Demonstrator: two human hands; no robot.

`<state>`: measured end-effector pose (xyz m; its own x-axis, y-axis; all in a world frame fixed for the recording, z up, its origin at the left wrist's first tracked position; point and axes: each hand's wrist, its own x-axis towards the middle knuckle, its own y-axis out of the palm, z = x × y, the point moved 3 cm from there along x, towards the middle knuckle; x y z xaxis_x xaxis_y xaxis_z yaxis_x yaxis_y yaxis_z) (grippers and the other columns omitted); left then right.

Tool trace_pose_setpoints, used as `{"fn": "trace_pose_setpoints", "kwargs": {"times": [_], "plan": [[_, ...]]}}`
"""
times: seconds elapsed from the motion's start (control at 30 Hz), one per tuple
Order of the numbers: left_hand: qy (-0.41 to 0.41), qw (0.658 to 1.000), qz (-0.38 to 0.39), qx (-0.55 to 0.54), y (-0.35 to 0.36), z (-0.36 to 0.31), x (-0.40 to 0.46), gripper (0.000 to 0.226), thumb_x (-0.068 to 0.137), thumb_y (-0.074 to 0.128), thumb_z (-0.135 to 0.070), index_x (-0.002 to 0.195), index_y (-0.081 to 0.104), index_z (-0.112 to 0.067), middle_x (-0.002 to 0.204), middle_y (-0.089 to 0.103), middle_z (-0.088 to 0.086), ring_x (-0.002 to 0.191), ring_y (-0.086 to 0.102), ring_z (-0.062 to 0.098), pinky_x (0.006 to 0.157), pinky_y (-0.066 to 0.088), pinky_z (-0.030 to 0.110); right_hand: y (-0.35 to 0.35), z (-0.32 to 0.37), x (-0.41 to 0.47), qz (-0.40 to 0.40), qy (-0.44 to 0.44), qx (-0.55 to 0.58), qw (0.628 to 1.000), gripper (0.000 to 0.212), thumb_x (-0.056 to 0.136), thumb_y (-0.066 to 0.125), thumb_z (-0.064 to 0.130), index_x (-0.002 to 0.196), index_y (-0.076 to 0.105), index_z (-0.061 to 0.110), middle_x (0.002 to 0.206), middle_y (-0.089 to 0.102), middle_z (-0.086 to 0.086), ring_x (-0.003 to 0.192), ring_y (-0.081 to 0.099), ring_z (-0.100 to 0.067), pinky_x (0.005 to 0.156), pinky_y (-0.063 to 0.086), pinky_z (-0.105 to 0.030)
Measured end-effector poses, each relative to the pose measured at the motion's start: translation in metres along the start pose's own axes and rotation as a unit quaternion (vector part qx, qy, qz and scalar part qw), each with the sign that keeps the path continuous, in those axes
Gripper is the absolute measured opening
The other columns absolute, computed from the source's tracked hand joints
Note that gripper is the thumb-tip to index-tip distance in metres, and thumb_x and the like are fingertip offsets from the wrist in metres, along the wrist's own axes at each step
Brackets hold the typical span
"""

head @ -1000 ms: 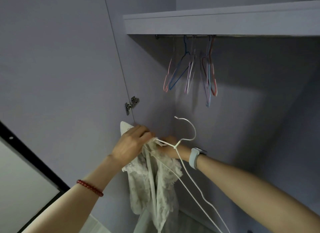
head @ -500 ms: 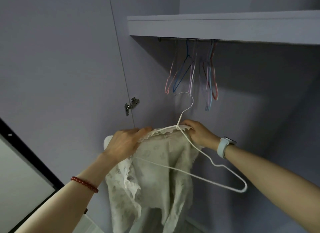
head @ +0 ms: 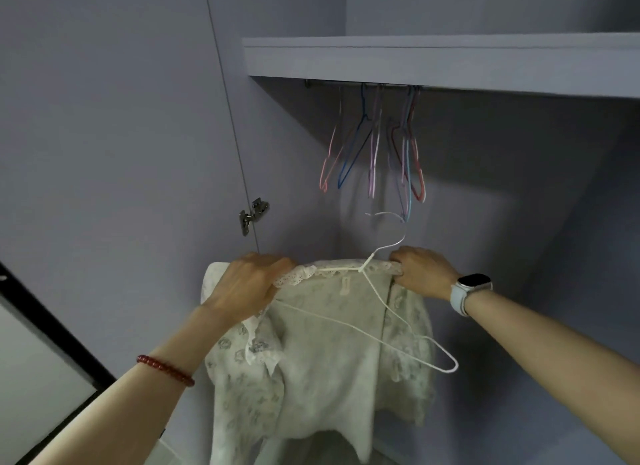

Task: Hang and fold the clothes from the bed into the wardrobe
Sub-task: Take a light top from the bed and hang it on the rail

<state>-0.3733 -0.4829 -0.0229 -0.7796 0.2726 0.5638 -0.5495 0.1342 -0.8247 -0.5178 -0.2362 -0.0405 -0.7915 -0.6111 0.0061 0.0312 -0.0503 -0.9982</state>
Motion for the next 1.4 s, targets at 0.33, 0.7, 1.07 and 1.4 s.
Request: {"fn": "trace_pose_setpoints", "kwargs": {"times": [0.33, 0.7, 1.07, 1.4], "plan": [[-0.110, 0.989, 0.009, 0.096, -0.015, 0.006, 0.004, 0.058, 0.038, 0.074, 0.017, 0.088, 0.071, -0.012, 0.050, 0.054, 0.000, 0.037, 0.049, 0.025, 0.035, 0.033, 0.021, 0.013, -0.063, -0.022, -0.034, 0.141, 0.118, 0.982, 0.020, 0.086, 0.052, 0.014, 0.105, 0.045, 0.012, 0.113, 0.056, -0.015, 0.098, 0.057, -0.033, 0.075, 0.045, -0.035], [-0.170, 0.977, -0.019, 0.127, -0.008, -0.001, 0.008, 0.050, 0.036, 0.061, 0.022, 0.079, 0.070, -0.003, 0.044, 0.047, 0.006, 0.035, 0.044, 0.021, 0.041, 0.032, 0.023, -0.010, -0.036, -0.021, -0.061, 0.113, 0.444, 0.887, 0.027, 0.085, 0.067, 0.023, 0.104, 0.052, 0.013, 0.096, 0.059, -0.001, 0.088, 0.057, -0.015, 0.074, 0.044, -0.026], [-0.355, 0.932, -0.025, -0.071, 0.003, 0.009, 0.008, 0.038, 0.085, 0.046, 0.005, 0.113, 0.064, -0.013, 0.096, 0.068, 0.014, 0.085, 0.061, 0.036, 0.063, 0.038, 0.031, 0.031, -0.006, -0.046, 0.093, 0.070, 0.143, 0.983, 0.031, 0.091, 0.050, 0.031, 0.074, 0.059, 0.007, 0.064, 0.055, 0.001, 0.067, 0.053, -0.018, 0.066, 0.042, -0.030], [-0.331, 0.927, 0.028, -0.174, 0.002, -0.006, 0.003, 0.033, 0.087, 0.048, 0.000, 0.111, 0.066, -0.016, 0.096, 0.070, 0.008, 0.088, 0.062, 0.032, 0.069, 0.044, 0.033, -0.024, 0.064, -0.007, -0.140, -0.079, 0.215, 0.963, 0.036, 0.097, 0.046, 0.028, 0.130, 0.047, 0.014, 0.123, 0.058, -0.004, 0.110, 0.054, -0.022, 0.093, 0.041, -0.036]]}}
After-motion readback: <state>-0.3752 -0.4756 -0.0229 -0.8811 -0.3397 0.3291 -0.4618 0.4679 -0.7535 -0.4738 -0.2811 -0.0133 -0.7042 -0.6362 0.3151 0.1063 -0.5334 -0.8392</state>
